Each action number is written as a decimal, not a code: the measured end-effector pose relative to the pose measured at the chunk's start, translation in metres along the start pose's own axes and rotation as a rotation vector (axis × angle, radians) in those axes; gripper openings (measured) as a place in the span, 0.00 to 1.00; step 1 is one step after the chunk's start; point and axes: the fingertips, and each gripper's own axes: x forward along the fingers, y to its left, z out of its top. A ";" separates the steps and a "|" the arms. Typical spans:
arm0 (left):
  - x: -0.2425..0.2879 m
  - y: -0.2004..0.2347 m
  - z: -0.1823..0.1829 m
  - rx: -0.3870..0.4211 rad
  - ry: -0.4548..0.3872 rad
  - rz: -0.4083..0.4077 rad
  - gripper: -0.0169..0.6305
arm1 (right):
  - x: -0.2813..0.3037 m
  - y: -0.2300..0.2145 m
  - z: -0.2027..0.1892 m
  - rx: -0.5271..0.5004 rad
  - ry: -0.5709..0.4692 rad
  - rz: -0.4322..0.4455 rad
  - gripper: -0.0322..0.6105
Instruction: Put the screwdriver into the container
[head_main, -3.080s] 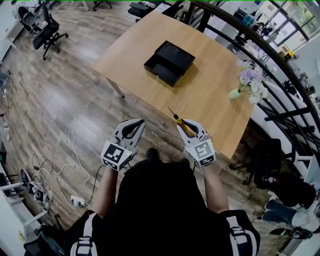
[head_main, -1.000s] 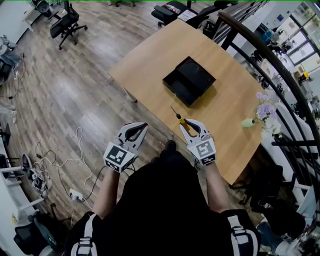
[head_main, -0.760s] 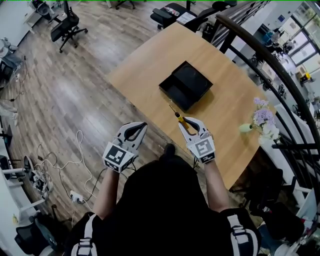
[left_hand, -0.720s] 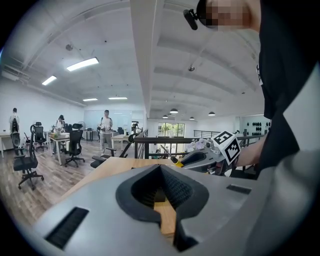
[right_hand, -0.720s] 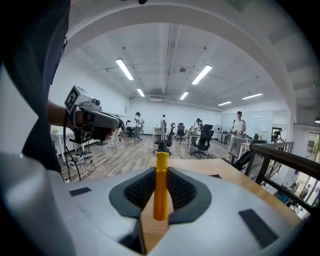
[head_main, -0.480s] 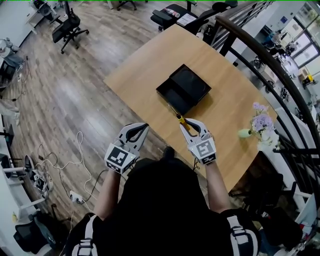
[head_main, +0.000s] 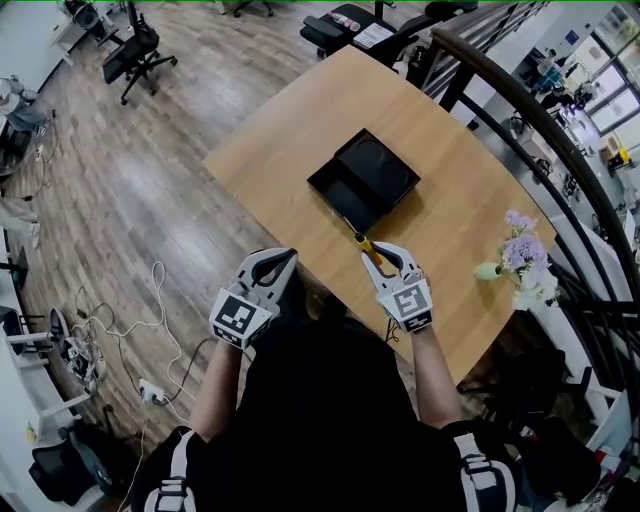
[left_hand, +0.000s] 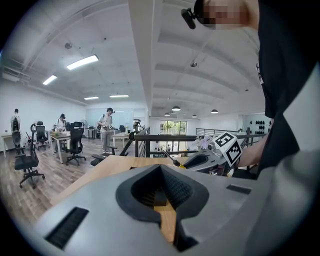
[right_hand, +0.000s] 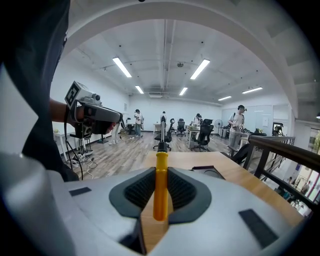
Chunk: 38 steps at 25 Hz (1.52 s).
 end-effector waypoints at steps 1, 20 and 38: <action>0.002 0.003 -0.001 -0.003 0.001 -0.003 0.06 | 0.003 -0.001 0.000 -0.002 0.004 -0.003 0.18; 0.082 0.057 0.018 0.013 0.012 -0.184 0.06 | 0.039 -0.059 0.006 0.039 0.076 -0.126 0.18; 0.123 0.134 0.010 -0.018 0.041 -0.254 0.06 | 0.125 -0.085 -0.013 0.090 0.216 -0.108 0.18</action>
